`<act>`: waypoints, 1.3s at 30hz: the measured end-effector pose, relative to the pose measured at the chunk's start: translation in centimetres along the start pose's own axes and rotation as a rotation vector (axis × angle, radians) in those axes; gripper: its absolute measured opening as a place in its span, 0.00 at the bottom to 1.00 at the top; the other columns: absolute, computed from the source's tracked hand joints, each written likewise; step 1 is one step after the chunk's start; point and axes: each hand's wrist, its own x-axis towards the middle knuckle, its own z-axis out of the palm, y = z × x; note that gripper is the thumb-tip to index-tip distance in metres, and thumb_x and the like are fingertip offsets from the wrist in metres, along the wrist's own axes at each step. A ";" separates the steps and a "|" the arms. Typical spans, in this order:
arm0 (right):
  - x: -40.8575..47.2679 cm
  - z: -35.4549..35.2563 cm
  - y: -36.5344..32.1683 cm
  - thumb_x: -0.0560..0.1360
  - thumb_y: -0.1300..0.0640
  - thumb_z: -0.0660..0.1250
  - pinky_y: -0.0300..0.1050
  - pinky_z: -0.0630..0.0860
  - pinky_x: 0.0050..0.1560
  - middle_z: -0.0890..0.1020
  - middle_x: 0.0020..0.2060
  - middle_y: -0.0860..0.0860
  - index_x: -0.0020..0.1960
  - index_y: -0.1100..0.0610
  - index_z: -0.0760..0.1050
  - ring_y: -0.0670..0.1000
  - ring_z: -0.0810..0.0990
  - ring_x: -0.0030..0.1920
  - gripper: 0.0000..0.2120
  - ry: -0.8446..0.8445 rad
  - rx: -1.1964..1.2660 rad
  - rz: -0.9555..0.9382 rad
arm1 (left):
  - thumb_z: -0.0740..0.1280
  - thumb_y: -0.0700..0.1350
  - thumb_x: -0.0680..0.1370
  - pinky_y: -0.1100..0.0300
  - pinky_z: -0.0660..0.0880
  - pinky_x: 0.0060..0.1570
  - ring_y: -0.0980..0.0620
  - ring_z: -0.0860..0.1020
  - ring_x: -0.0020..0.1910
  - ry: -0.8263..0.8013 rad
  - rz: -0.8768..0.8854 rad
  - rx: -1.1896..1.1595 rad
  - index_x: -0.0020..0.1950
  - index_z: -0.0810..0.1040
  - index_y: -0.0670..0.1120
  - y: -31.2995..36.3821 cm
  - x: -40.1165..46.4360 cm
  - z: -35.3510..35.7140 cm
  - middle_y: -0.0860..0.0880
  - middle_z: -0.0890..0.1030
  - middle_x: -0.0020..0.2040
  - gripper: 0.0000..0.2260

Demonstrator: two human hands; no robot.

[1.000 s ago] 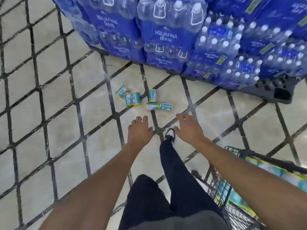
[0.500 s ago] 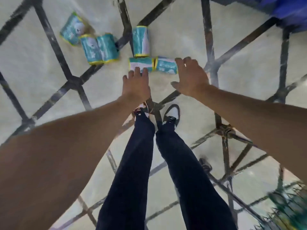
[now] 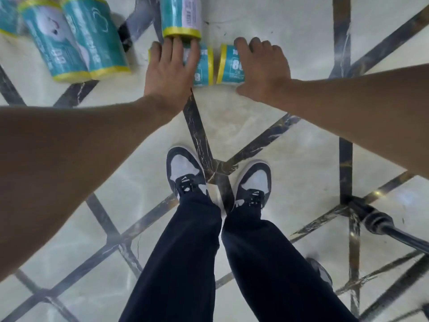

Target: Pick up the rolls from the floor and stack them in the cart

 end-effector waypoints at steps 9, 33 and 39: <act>-8.6 -3.6 -1.9 0.61 0.46 0.76 0.55 0.78 0.53 0.76 0.56 0.57 0.68 0.54 0.64 0.61 0.78 0.54 0.41 -0.075 0.494 0.290 | 0.76 0.50 0.66 0.40 0.72 0.55 0.34 0.74 0.60 -0.275 -0.140 -0.294 0.73 0.60 0.42 1.1 -4.0 -7.1 0.38 0.71 0.64 0.41; -70.4 -50.3 -11.5 0.65 0.48 0.82 0.49 0.80 0.53 0.80 0.52 0.51 0.62 0.53 0.68 0.53 0.80 0.52 0.33 0.387 1.214 0.518 | 0.79 0.52 0.69 0.57 0.72 0.45 0.48 0.76 0.48 0.021 -0.493 -1.213 0.64 0.67 0.42 14.6 -46.4 -71.2 0.48 0.75 0.51 0.32; -83.1 -46.9 -11.3 0.64 0.46 0.83 0.48 0.80 0.50 0.80 0.50 0.50 0.60 0.52 0.68 0.52 0.80 0.50 0.34 0.467 1.300 0.622 | 0.80 0.53 0.69 0.55 0.74 0.46 0.47 0.76 0.49 -0.001 -0.463 -1.273 0.58 0.67 0.45 21.9 -55.0 -72.8 0.49 0.74 0.49 0.29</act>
